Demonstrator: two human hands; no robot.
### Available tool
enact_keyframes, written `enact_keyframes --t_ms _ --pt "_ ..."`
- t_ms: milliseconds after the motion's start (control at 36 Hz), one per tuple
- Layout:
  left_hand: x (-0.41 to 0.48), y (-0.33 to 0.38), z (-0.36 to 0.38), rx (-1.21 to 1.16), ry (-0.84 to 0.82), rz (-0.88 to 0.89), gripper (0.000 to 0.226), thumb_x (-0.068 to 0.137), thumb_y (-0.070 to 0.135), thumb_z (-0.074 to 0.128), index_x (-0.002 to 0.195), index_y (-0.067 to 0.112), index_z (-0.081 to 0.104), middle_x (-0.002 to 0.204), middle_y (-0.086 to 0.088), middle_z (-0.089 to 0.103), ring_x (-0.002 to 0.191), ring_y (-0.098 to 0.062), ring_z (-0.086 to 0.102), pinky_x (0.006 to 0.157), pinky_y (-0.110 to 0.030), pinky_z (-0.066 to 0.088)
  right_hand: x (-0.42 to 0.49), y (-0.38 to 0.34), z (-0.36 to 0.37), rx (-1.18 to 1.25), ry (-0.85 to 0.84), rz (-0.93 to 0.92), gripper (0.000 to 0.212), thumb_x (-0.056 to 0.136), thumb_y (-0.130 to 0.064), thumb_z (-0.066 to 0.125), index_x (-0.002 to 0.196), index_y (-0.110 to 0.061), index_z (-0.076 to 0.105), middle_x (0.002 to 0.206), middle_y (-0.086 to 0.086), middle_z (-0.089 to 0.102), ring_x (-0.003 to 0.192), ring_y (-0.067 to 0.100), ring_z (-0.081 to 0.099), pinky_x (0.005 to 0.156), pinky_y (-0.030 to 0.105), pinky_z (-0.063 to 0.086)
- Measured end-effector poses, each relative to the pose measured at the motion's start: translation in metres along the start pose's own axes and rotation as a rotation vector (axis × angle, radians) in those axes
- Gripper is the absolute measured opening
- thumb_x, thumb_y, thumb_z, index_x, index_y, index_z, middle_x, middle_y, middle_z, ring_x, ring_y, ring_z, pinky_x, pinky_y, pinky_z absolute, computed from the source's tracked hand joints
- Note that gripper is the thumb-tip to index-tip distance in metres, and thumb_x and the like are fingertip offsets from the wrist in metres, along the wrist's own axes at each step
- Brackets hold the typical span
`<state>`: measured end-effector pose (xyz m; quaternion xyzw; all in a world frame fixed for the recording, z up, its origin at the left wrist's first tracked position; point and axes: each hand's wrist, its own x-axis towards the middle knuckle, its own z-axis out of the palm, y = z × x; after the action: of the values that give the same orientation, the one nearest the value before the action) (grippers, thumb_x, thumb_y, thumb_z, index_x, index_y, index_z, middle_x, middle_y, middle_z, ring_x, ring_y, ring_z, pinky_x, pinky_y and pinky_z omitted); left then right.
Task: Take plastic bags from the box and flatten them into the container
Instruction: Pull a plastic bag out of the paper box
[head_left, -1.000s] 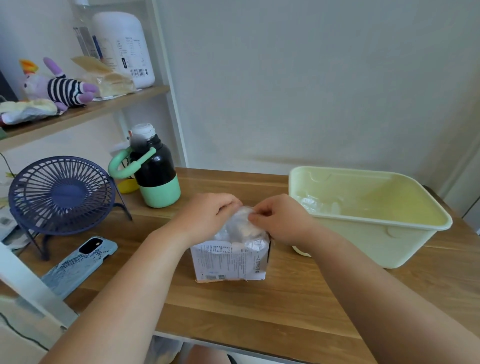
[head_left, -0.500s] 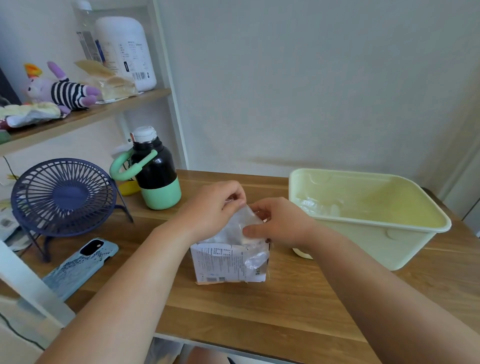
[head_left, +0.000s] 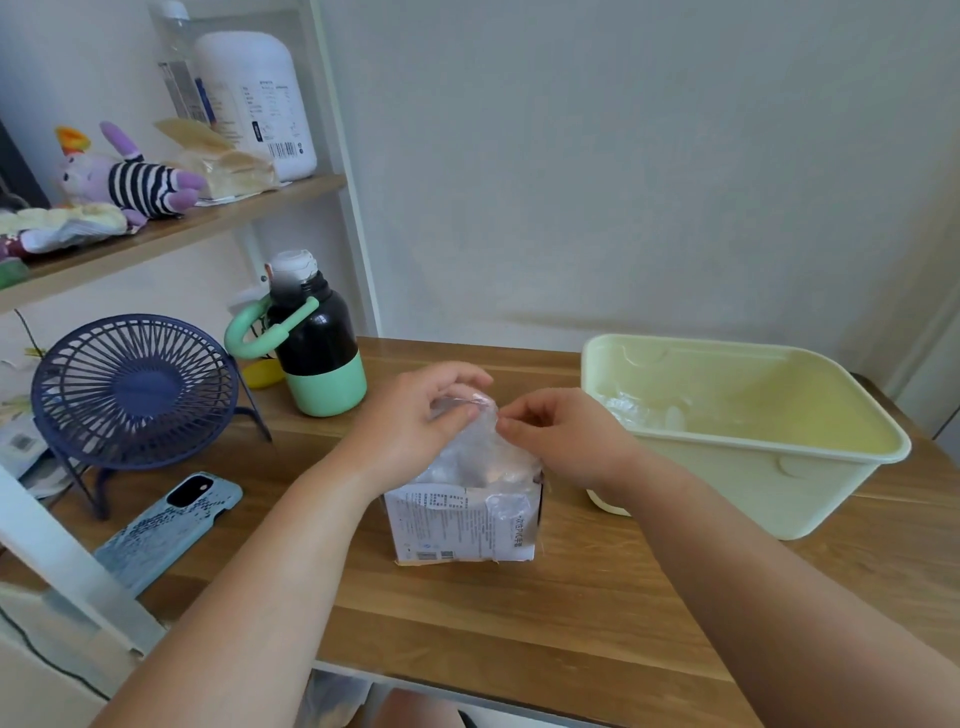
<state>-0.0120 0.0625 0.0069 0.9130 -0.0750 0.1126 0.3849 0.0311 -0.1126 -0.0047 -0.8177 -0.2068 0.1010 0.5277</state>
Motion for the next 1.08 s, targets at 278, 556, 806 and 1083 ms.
enact_keyframes --t_ms 278,556,806,1083 --pt "-0.002 0.002 0.002 0.007 -0.049 -0.026 0.037 0.095 0.023 0.06 0.118 0.045 0.041 0.1 0.035 0.057 0.099 0.022 0.042 0.083 -0.004 0.03 0.005 0.003 0.001 0.047 0.07 -0.009 0.014 0.097 -0.023 0.051 0.083 -0.022 0.057 0.075 -0.006 0.056 0.065 0.011 0.05 0.064 0.028 0.043" --pt "-0.003 -0.007 0.005 0.113 -0.111 -0.113 0.063 0.07 0.08 0.054 0.115 0.037 0.049 0.112 0.02 0.059 0.102 -0.006 0.056 0.088 -0.033 0.046 0.012 -0.001 -0.003 0.166 0.436 -0.066 0.015 0.098 -0.022 0.046 0.088 -0.018 0.055 0.076 -0.001 0.058 0.069 0.016 0.053 0.065 0.035 0.044" --pt "0.011 0.026 0.005 0.34 0.026 -0.012 0.111 0.052 0.101 0.007 0.127 0.038 0.059 0.137 0.017 0.047 0.131 -0.01 0.033 0.11 -0.042 0.026 0.004 -0.024 -0.045 0.372 0.726 -0.128 0.019 0.098 -0.02 0.046 0.081 -0.022 0.053 0.073 -0.007 0.055 0.059 0.006 0.049 0.057 0.023 0.042" --pt "0.036 0.083 0.035 -0.579 -0.026 -0.184 0.09 0.056 0.075 0.068 0.132 0.029 0.049 0.126 0.012 0.058 0.113 -0.007 0.059 0.096 -0.035 0.049 -0.026 -0.024 -0.083 0.37 0.598 -0.186 0.017 0.098 -0.02 0.049 0.083 -0.017 0.056 0.072 -0.006 0.056 0.063 0.011 0.051 0.055 0.029 0.045"
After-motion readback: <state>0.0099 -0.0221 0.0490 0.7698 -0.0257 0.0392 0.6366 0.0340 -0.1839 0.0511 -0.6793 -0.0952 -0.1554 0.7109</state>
